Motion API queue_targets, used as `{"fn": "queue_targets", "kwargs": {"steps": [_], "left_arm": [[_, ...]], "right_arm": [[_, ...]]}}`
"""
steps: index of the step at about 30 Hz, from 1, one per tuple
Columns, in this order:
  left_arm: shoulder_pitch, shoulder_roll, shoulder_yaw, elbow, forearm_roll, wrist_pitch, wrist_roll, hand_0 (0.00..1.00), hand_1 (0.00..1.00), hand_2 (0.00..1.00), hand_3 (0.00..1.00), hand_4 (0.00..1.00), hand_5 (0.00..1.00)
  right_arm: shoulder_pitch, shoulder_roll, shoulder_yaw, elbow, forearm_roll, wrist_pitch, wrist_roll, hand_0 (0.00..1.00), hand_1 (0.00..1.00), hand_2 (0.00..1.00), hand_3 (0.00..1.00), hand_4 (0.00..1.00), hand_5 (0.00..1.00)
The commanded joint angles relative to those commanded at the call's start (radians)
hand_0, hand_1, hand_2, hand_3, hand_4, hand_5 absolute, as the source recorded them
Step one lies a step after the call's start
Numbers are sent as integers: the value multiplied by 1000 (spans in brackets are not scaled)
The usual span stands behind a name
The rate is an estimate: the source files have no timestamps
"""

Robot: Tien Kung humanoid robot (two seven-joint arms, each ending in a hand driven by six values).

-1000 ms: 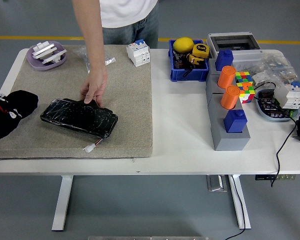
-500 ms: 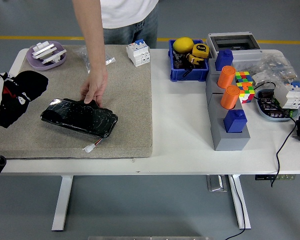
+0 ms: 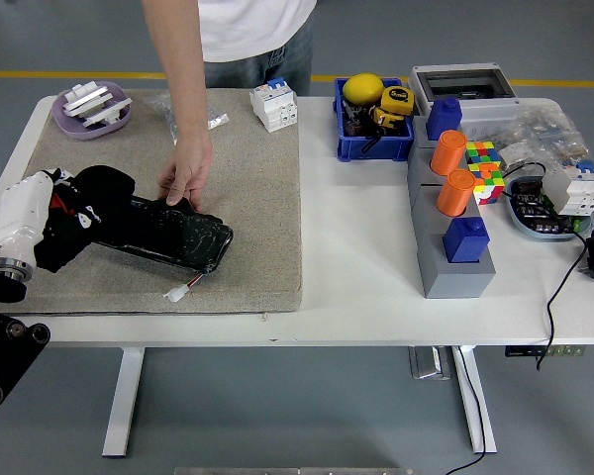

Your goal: Pick the rag up,wipe the panel,place it on the desk

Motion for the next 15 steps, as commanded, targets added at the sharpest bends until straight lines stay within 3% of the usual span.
{"fn": "queue_targets", "kwargs": {"steps": [6,15], "left_arm": [[-6,-17,37,1,-12,-4,10,194,166,463,422,122,2],[-3,-36,87,-60,-4,-3,34,194,165,465,425,123,2]], "right_arm": [[-1,-1,-1,0,0,1,0,778,662,708,666,998,514],[-1,-3,-4,-1,1,2,-2,778,662,707,666,998,516]]}}
